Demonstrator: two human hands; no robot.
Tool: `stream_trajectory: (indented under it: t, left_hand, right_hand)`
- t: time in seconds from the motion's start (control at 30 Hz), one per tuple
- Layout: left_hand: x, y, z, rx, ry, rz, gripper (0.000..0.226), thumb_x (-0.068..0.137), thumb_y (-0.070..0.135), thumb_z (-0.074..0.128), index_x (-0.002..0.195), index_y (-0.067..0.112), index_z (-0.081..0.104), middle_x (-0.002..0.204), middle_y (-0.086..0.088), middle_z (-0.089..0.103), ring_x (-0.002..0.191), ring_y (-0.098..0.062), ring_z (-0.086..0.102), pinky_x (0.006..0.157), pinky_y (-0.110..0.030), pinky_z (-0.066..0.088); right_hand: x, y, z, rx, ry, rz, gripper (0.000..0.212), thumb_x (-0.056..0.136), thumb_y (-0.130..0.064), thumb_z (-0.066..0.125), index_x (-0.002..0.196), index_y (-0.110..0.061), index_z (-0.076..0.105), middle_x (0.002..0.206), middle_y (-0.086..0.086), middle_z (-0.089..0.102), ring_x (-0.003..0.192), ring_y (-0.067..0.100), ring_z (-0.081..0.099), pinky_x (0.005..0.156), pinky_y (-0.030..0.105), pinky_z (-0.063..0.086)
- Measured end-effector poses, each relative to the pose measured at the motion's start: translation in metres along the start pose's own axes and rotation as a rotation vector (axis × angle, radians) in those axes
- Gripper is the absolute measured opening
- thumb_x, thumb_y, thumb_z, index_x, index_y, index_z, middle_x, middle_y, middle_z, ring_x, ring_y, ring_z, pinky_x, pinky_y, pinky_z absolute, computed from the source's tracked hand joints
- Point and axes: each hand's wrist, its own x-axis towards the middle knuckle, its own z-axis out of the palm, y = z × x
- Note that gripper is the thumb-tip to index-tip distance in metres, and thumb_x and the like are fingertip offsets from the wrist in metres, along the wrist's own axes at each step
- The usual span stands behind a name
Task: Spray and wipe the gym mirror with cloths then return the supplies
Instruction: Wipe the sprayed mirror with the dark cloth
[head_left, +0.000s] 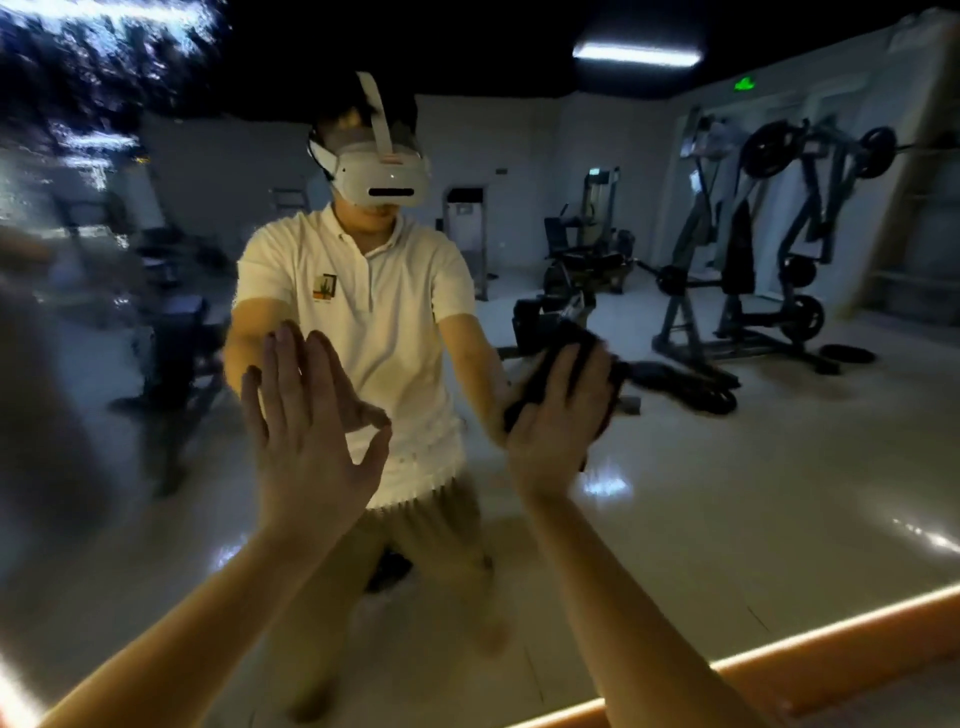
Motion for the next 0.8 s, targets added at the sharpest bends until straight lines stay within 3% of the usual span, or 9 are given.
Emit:
stream_trajectory:
  t: [0.13, 0.2, 0.27, 0.43, 0.57, 0.67, 0.73, 0.8]
  left_hand:
    - [-0.022, 0.005, 0.005, -0.035, -0.003, 0.033, 0.092, 0.091, 0.031, 0.060, 0.162, -0.004, 0.014, 0.172, -0.024, 0.005, 0.160, -0.038, 0.002, 0.127, -0.064, 0.010]
    - [-0.029, 0.009, 0.011, -0.051, -0.004, 0.070, 0.090, 0.092, 0.027, 0.059, 0.162, -0.004, 0.015, 0.172, -0.023, 0.006, 0.161, -0.037, 0.002, 0.128, -0.062, 0.009]
    - [-0.035, 0.016, 0.019, -0.063, -0.009, 0.104, 0.091, 0.091, 0.029, 0.062, 0.162, -0.004, 0.017, 0.172, -0.023, 0.009, 0.160, -0.038, 0.005, 0.128, -0.061, 0.009]
    - [-0.042, 0.022, 0.044, -0.038, 0.004, 0.134, 0.092, 0.093, 0.040, 0.062, 0.161, -0.006, 0.021, 0.171, -0.025, 0.011, 0.159, -0.041, 0.008, 0.125, -0.067, 0.012]
    - [-0.043, 0.017, 0.051, 0.030, 0.017, 0.153, 0.096, 0.093, 0.046, 0.062, 0.160, -0.008, 0.020, 0.170, -0.027, 0.010, 0.159, -0.043, 0.009, 0.125, -0.067, 0.012]
    - [-0.043, 0.014, 0.051, 0.031, 0.023, 0.158, 0.094, 0.094, 0.048, 0.061, 0.160, -0.007, 0.021, 0.171, -0.025, 0.011, 0.160, -0.040, 0.009, 0.127, -0.063, 0.010]
    - [-0.043, 0.010, 0.048, 0.030, 0.023, 0.182, 0.093, 0.096, 0.049, 0.060, 0.160, -0.007, 0.022, 0.171, -0.024, 0.012, 0.160, -0.039, 0.009, 0.127, -0.062, 0.010]
    - [-0.042, 0.004, 0.043, 0.024, 0.008, 0.213, 0.094, 0.096, 0.050, 0.061, 0.161, -0.006, 0.022, 0.171, -0.023, 0.013, 0.160, -0.039, 0.010, 0.127, -0.063, 0.012]
  right_hand:
    - [-0.047, -0.055, 0.025, 0.058, -0.168, -0.515, 0.066, 0.097, -0.012, 0.066, 0.157, -0.007, 0.039, 0.167, 0.022, 0.025, 0.157, 0.036, 0.018, 0.126, 0.057, 0.017]
    - [-0.055, -0.047, 0.025, 0.064, -0.268, -0.732, 0.068, 0.097, -0.010, 0.067, 0.158, -0.009, 0.038, 0.168, 0.017, 0.023, 0.158, 0.031, 0.017, 0.127, 0.054, 0.018]
    - [-0.051, -0.018, 0.017, 0.022, -0.285, -0.798, 0.066, 0.098, -0.011, 0.065, 0.158, -0.010, 0.038, 0.168, 0.014, 0.025, 0.158, 0.029, 0.018, 0.127, 0.052, 0.019]
    - [-0.035, 0.083, -0.011, -0.109, -0.195, -0.458, 0.060, 0.102, -0.027, 0.043, 0.158, -0.008, 0.030, 0.165, 0.024, 0.027, 0.156, 0.040, 0.021, 0.121, 0.063, 0.028]
    - [-0.023, 0.148, -0.028, -0.170, -0.097, -0.034, 0.066, 0.109, -0.044, 0.014, 0.164, -0.007, 0.016, 0.170, 0.022, 0.011, 0.158, 0.038, 0.013, 0.122, 0.061, 0.028]
    - [-0.018, 0.143, -0.023, -0.118, -0.012, 0.253, 0.066, 0.109, -0.041, 0.015, 0.164, -0.004, 0.013, 0.169, 0.024, 0.011, 0.156, 0.042, 0.018, 0.121, 0.060, 0.029]
    - [-0.020, 0.116, -0.011, -0.077, 0.038, 0.288, 0.064, 0.108, -0.035, 0.019, 0.163, -0.001, 0.016, 0.168, 0.027, 0.015, 0.155, 0.043, 0.019, 0.121, 0.060, 0.027]
    - [-0.028, 0.086, 0.003, -0.058, 0.049, 0.199, 0.065, 0.105, -0.032, 0.025, 0.161, 0.001, 0.021, 0.167, 0.027, 0.017, 0.156, 0.043, 0.018, 0.122, 0.060, 0.024]
